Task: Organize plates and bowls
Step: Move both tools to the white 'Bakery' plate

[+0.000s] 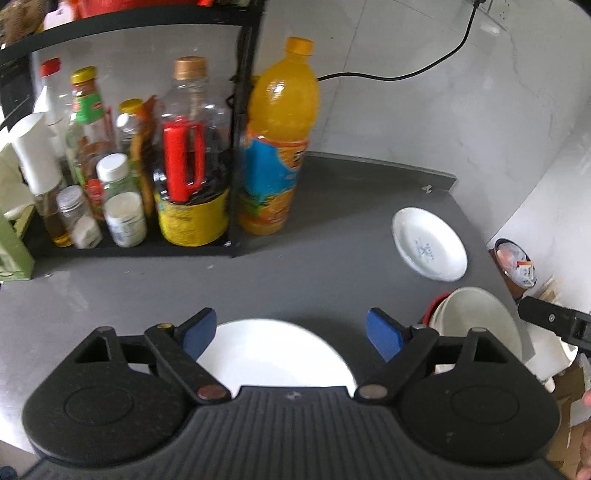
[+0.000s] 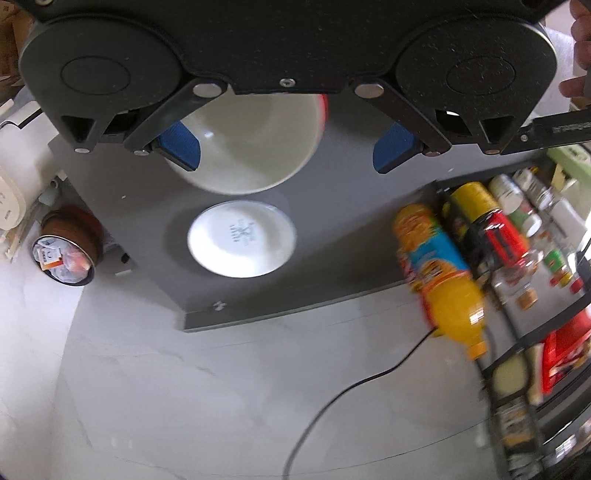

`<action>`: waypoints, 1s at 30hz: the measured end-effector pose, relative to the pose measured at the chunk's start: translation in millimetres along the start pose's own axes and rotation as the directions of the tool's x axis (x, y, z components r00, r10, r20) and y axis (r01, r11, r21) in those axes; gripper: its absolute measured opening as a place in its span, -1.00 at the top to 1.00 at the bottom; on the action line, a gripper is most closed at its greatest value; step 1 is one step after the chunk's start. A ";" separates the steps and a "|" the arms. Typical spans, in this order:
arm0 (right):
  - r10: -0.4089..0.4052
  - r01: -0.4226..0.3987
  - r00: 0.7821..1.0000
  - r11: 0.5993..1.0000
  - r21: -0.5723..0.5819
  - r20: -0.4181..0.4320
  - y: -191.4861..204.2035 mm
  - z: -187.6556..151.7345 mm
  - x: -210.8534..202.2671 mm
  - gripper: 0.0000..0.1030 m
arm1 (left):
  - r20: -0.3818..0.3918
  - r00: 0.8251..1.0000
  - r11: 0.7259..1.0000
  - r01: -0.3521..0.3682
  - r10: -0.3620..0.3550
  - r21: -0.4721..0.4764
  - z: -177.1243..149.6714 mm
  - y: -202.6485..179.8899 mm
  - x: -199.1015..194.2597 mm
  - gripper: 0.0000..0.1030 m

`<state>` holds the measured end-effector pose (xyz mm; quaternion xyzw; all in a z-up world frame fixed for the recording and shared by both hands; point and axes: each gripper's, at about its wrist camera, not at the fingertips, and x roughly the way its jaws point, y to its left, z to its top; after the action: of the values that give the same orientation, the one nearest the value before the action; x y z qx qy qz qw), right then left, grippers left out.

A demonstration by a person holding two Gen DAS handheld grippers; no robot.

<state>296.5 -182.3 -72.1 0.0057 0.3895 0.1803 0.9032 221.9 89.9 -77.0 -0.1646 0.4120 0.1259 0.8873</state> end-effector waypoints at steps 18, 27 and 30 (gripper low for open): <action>0.041 -0.040 0.997 0.999 0.024 -0.072 -133.9 65.8 102.1 -0.95 | -0.048 0.998 0.999 -0.031 0.029 -0.034 60.6 -133.4 108.6 -0.75; 0.105 -0.104 0.986 0.994 0.014 -0.130 -168.1 84.4 151.5 -0.84 | -0.083 0.995 0.996 -0.057 0.051 -0.065 84.1 -166.5 162.1 -0.73; 0.131 -0.129 0.979 0.991 0.021 -0.154 -172.8 88.0 170.1 -0.66 | -0.113 0.993 0.995 -0.049 0.039 -0.082 86.8 -167.7 185.5 -0.65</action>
<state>521.5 -276.2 -156.1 0.0221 0.4582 0.2367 0.8565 458.6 -12.8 -136.1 -0.1999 0.4587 0.1536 0.8521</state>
